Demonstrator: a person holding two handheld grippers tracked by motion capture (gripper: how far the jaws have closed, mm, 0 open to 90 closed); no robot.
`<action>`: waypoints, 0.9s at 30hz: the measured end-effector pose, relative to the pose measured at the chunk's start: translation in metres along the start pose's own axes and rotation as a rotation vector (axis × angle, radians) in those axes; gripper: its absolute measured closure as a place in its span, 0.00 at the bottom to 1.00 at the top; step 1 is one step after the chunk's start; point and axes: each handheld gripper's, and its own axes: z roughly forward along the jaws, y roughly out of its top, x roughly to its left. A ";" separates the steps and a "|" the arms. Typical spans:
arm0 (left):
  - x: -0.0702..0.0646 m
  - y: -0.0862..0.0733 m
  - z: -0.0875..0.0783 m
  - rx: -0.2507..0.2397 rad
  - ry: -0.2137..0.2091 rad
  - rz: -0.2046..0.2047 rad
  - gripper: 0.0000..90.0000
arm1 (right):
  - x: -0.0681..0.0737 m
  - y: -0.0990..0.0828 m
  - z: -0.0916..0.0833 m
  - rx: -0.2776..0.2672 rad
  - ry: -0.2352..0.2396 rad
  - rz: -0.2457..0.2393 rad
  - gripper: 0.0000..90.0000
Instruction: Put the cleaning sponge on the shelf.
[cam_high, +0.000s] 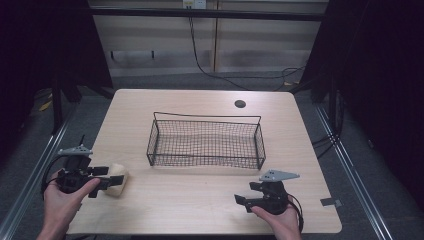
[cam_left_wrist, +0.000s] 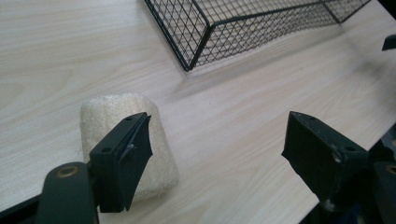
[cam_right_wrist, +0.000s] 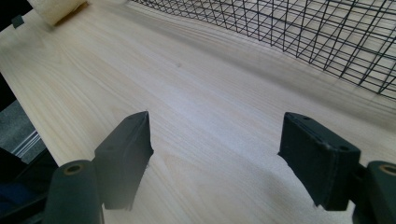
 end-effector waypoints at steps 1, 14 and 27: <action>0.001 0.002 -0.001 0.017 -0.004 0.001 0.26 | 0.000 0.000 0.000 0.002 0.001 0.001 0.27; 0.015 0.015 -0.004 0.125 -0.005 -0.012 0.24 | -0.001 -0.001 0.002 0.009 -0.001 0.004 0.25; 0.034 0.021 0.008 0.225 0.005 -0.006 0.24 | -0.001 -0.001 0.002 0.012 -0.002 0.006 0.25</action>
